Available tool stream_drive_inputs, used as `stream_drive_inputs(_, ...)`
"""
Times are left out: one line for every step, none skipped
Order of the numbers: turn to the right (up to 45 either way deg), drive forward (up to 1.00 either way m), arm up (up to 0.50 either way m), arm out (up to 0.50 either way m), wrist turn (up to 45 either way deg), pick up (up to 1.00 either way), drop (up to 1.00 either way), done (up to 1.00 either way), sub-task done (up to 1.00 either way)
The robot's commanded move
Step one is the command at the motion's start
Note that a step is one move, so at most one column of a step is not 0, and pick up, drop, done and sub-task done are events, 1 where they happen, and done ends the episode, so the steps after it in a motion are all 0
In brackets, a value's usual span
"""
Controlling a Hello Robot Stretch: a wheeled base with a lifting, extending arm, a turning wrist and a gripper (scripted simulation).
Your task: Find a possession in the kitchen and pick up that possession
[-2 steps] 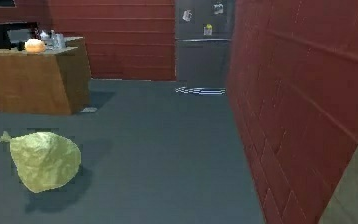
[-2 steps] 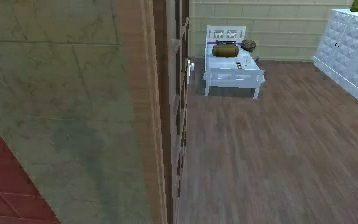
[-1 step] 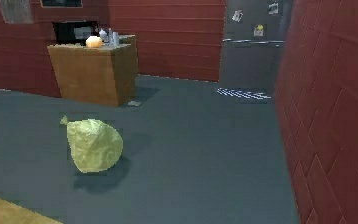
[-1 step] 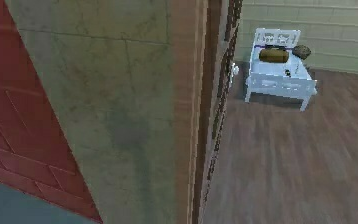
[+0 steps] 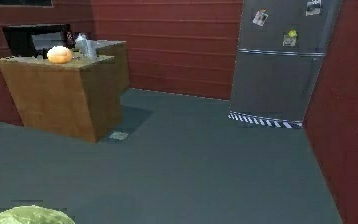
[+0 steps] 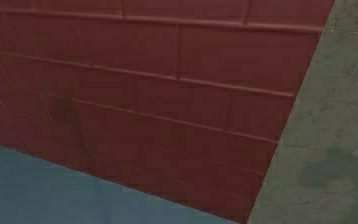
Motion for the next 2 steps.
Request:
stream_drive_inputs(-3.0,0.00,0.00,0.00,0.0,0.00,0.00,0.00,0.00)
stream_drive_inputs(0.0,0.85,0.00,0.00,0.0,0.00,0.00,0.00,0.00)
